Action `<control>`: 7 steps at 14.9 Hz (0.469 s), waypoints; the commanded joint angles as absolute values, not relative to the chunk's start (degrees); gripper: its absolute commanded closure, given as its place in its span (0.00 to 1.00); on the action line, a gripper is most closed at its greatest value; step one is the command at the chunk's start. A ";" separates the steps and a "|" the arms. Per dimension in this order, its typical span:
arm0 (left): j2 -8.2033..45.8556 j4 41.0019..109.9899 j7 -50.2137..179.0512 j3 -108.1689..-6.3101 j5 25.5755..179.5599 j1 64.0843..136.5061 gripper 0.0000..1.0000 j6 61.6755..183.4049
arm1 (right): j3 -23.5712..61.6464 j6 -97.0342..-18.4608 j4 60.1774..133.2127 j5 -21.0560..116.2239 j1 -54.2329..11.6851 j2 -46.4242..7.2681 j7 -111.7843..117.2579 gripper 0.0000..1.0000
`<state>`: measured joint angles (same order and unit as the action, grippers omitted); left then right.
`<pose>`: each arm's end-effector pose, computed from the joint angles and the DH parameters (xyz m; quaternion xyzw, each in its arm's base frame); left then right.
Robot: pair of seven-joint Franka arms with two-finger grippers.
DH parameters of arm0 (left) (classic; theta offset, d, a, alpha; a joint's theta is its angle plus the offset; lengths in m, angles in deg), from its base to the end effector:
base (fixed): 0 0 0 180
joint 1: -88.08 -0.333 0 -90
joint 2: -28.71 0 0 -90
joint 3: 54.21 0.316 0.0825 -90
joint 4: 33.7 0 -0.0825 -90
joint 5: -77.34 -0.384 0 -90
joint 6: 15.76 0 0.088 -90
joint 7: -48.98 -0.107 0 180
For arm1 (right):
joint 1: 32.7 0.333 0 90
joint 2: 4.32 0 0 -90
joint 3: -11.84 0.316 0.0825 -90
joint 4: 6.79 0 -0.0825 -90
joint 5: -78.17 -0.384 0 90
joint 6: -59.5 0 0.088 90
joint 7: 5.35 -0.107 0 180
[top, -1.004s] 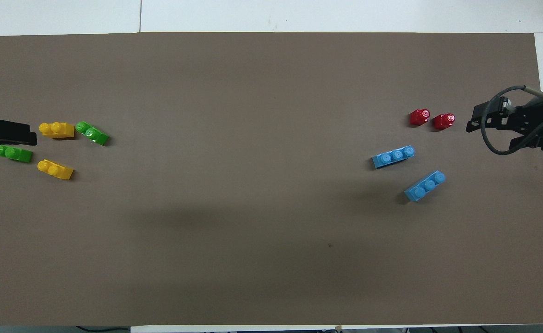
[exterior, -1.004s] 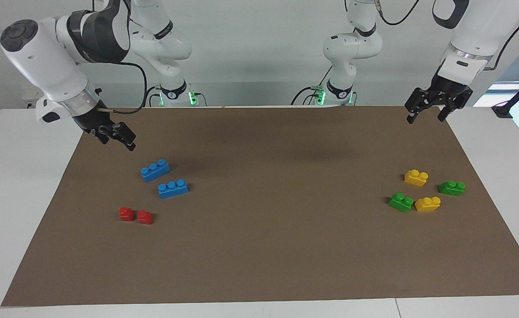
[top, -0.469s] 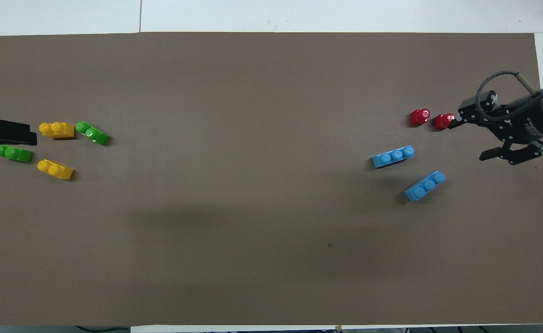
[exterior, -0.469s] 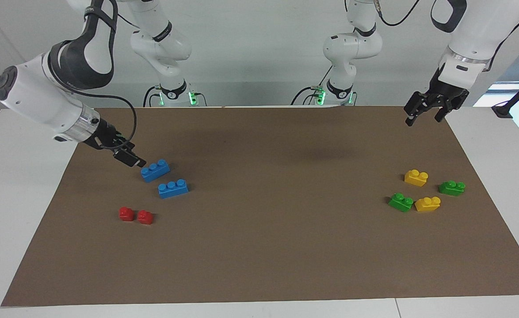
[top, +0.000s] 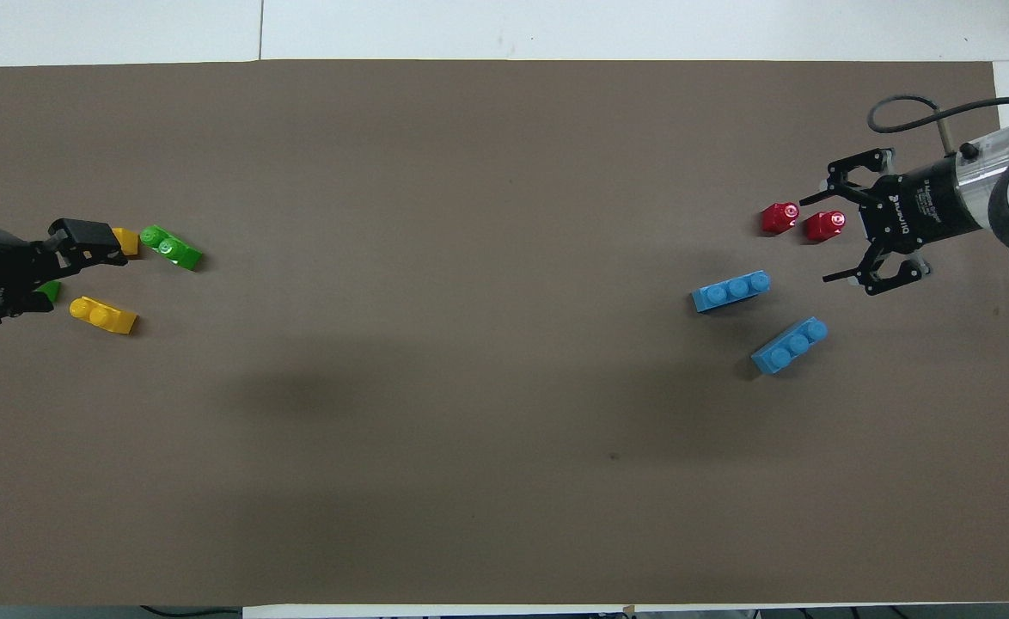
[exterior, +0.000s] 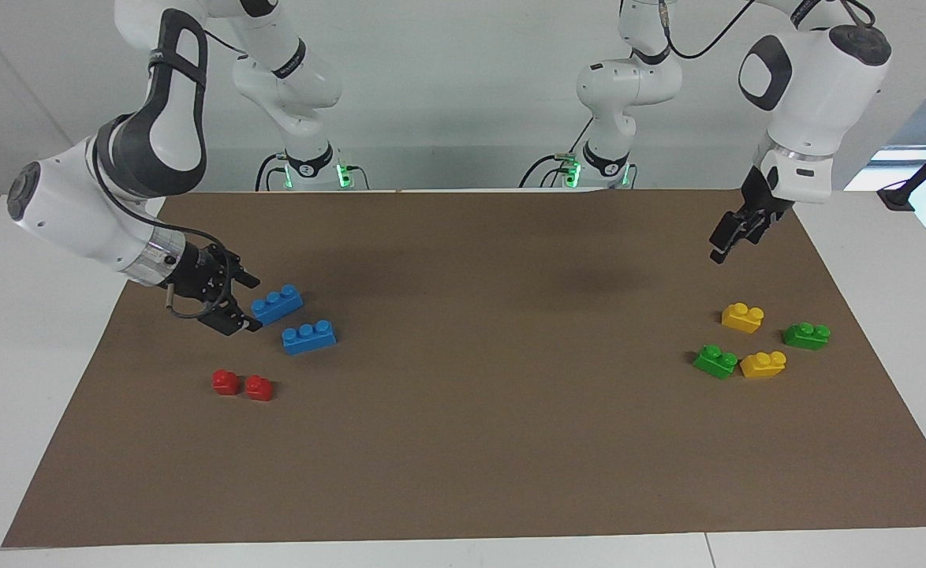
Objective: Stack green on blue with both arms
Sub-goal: 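Move the left gripper to the green brick while the right gripper reaches the blue brick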
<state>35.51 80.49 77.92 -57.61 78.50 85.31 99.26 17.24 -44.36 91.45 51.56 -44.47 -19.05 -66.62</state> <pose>0.5370 -0.0082 0.5260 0.9666 0.2475 0.0627 0.0227 0.6191 -0.0361 0.4338 -0.7629 0.5992 0.1746 0.1686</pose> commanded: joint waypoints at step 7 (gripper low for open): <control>24.77 84.16 96.44 -57.55 77.61 84.65 0.00 115.19 | 17.55 -50.71 96.29 48.12 -43.95 -22.96 -63.19 0.01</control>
<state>27.22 84.28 94.78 -57.50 78.50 85.28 112.23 17.26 -48.85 94.02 50.51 -43.60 -23.00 -66.12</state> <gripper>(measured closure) 0.000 0.000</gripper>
